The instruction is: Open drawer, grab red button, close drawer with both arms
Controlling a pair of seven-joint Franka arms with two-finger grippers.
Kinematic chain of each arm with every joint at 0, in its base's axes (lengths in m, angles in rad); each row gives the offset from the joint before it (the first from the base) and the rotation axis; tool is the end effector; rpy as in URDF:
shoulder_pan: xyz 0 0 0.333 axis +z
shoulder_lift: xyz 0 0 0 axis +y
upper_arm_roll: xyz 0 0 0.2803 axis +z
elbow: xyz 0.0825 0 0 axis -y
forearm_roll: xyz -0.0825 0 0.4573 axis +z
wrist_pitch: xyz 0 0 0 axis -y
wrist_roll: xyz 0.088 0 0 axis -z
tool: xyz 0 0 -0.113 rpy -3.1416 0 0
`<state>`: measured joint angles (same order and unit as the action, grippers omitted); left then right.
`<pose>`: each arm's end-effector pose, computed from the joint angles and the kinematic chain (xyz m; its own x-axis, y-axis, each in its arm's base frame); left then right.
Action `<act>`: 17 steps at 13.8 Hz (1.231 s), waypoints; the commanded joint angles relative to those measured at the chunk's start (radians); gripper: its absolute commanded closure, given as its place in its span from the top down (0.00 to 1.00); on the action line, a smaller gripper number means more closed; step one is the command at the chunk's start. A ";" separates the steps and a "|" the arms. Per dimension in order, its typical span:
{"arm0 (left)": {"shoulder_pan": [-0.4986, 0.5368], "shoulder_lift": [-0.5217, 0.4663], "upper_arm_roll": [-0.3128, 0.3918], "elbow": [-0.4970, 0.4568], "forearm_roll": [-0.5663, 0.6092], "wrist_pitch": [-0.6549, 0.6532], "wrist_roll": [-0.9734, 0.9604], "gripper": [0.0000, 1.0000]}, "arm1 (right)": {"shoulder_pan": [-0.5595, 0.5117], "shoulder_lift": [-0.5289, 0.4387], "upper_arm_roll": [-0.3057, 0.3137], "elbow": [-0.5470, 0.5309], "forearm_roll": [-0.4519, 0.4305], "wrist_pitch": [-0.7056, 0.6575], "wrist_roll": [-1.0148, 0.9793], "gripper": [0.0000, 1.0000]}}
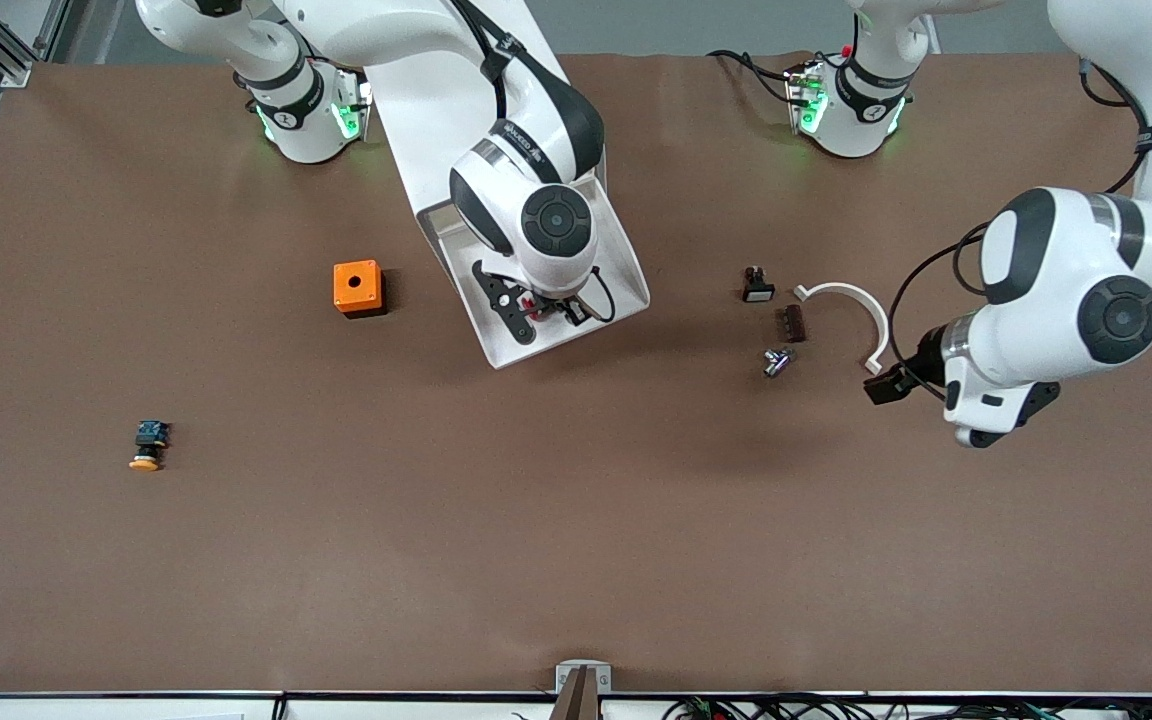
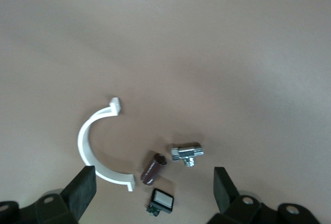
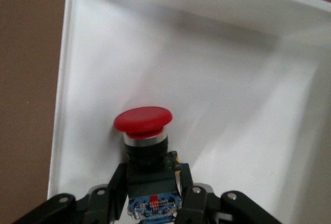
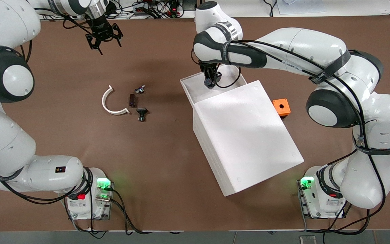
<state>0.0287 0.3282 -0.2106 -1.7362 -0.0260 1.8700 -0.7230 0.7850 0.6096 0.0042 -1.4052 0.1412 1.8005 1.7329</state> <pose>0.6645 -0.1188 0.3047 0.8294 0.5217 -0.1997 0.5219 -0.8512 -0.0558 0.5118 0.5331 0.2654 0.5360 -0.8390 -0.0931 -0.8076 -0.5418 0.2329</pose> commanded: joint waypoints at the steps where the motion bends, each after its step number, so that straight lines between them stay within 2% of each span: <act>1: -0.039 0.005 -0.007 -0.008 0.011 0.041 0.001 1.00 | 0.004 0.009 -0.006 0.015 0.023 -0.003 -0.004 0.21; 4: -0.101 0.038 -0.012 -0.008 -0.006 0.101 -0.015 1.00 | -0.026 -0.005 -0.009 0.026 0.037 -0.030 0.002 0.20; 8: -0.225 0.106 -0.010 0.000 -0.020 0.190 -0.162 1.00 | -0.133 -0.007 -0.006 0.208 0.041 -0.296 -0.048 0.20; 10: -0.269 0.120 -0.012 0.000 -0.020 0.190 -0.182 1.00 | -0.199 -0.011 -0.004 0.270 0.043 -0.419 -0.157 0.20; 12: -0.324 0.149 -0.012 0.023 -0.025 0.190 -0.188 1.00 | -0.278 -0.046 -0.006 0.282 0.041 -0.498 -0.305 0.20; 16: -0.438 0.221 -0.010 0.081 -0.045 0.190 -0.326 1.00 | -0.473 -0.057 -0.016 0.278 0.026 -0.572 -0.696 0.20; 17: -0.458 0.222 -0.012 0.081 -0.046 0.190 -0.347 1.00 | -0.524 -0.056 -0.016 0.275 -0.003 -0.570 -0.792 0.20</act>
<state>-0.3915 0.5266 -0.2284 -1.6881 -0.0585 2.0607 -1.0331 0.3480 0.5565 -0.0267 -1.1267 0.1525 1.2465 1.0934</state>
